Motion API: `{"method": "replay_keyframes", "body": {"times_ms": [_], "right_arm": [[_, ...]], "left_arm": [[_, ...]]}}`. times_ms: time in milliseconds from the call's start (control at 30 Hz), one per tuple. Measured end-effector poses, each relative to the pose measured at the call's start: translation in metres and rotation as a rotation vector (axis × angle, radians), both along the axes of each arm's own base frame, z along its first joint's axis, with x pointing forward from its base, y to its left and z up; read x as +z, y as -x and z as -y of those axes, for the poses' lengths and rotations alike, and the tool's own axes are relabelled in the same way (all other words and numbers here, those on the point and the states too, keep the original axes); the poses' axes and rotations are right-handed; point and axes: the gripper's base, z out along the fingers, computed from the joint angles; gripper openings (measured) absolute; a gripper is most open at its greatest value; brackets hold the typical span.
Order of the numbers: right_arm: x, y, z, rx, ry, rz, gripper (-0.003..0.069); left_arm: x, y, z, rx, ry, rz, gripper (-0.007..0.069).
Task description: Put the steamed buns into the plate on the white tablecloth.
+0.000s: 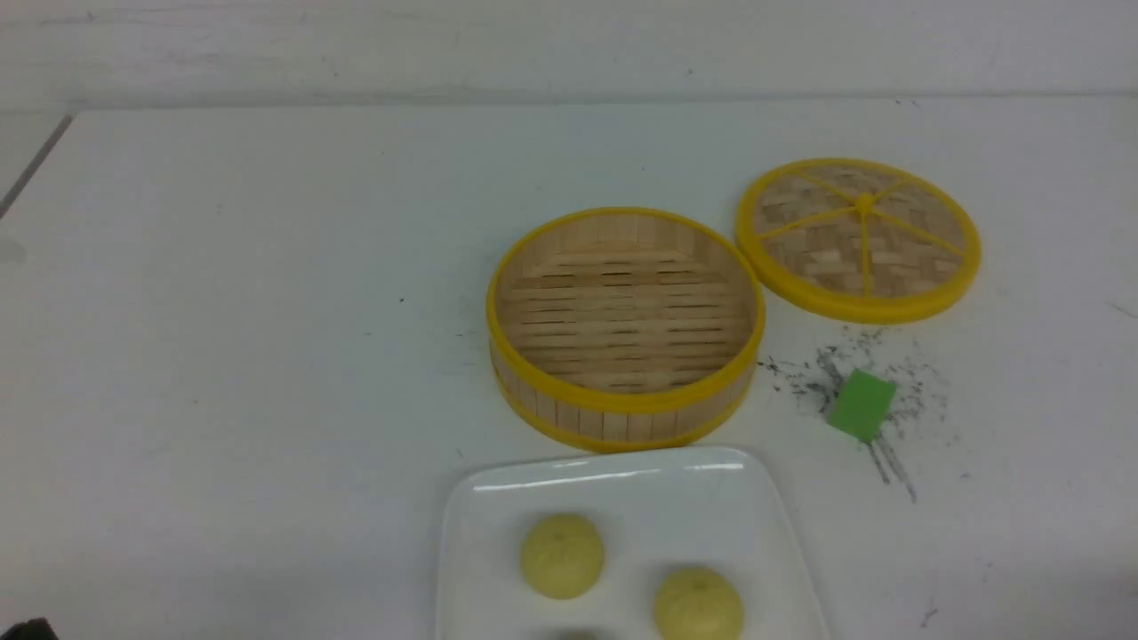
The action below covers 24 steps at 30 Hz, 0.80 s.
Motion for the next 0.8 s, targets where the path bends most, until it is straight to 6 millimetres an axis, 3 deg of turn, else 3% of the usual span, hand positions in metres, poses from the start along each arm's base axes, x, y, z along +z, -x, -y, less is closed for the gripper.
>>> {"method": "replay_keyframes", "body": {"times_ms": [800], "right_arm": [[0.0, 0.0, 0.0, 0.0, 0.001, 0.0, 0.0219]], "left_arm": [[0.0, 0.0003, -0.0006, 0.007, 0.0, -0.006, 0.0078]]}}
